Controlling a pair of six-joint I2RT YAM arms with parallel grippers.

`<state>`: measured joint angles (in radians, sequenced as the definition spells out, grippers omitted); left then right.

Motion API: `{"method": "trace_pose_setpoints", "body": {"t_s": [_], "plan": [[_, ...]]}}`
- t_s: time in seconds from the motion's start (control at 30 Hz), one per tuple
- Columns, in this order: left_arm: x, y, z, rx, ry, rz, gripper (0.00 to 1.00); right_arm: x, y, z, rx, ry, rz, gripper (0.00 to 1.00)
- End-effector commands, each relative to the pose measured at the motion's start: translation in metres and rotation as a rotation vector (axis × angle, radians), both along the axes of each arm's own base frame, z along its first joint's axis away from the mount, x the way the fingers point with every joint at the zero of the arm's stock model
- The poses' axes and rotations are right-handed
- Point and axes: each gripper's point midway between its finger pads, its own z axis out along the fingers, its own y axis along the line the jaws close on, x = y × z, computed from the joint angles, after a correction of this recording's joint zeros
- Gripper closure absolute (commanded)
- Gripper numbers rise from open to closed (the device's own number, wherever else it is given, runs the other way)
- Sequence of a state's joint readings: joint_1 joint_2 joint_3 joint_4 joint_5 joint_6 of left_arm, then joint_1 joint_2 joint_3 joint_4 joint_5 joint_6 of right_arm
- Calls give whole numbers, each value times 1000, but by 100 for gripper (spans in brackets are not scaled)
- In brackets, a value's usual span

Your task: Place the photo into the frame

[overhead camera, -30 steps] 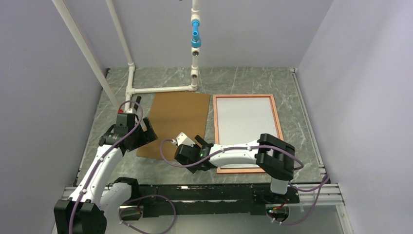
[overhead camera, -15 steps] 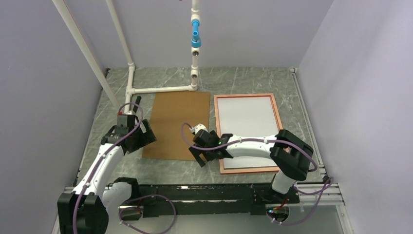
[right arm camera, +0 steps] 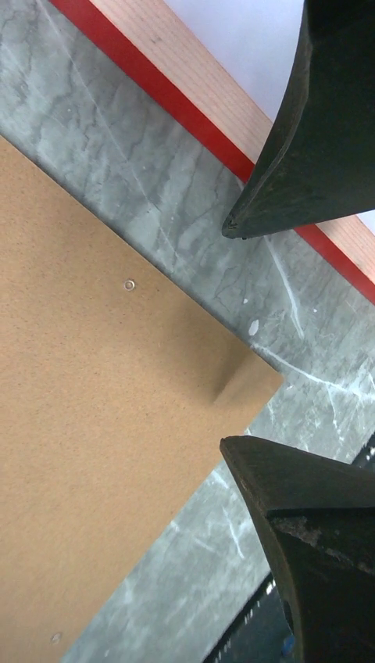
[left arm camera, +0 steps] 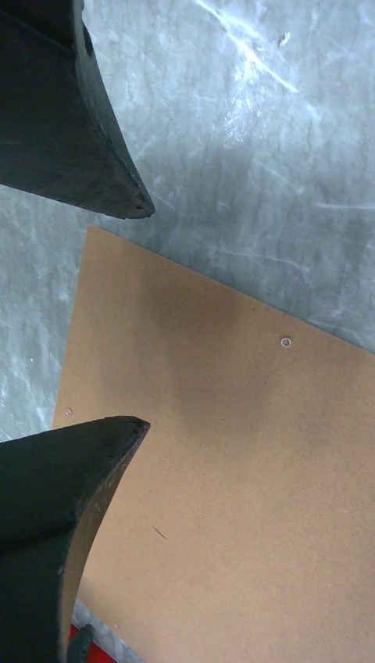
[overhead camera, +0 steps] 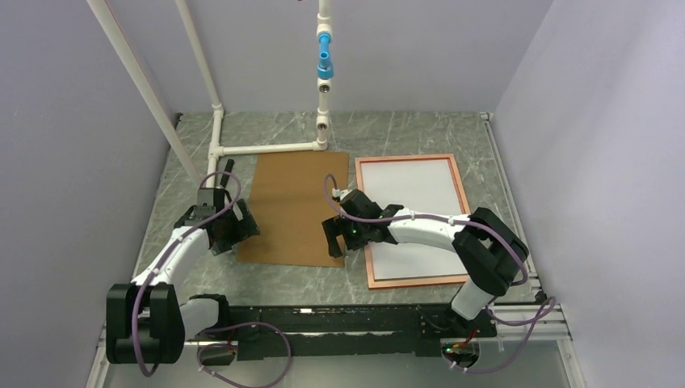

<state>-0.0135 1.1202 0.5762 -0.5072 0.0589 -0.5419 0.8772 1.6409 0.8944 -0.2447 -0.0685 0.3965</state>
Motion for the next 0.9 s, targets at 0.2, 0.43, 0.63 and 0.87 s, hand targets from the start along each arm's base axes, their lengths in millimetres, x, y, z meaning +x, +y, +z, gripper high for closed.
{"method": "trace_pose_setpoints", "body": {"t_s": [0.2,0.43,0.63,0.87], "plan": [[5,-13,-17,-69,10,-51,1,-15,24,-10,111,294,-59,1],[-3,-14,-33,-79,58,-45,1,-15,30,-17,102,350,-89,2],[-9,-32,-33,-180,36,-67,2,-20,34,-15,125,381,-90,1],[-33,-54,-26,-290,4,-85,4,-30,34,-3,154,418,-78,1]]}}
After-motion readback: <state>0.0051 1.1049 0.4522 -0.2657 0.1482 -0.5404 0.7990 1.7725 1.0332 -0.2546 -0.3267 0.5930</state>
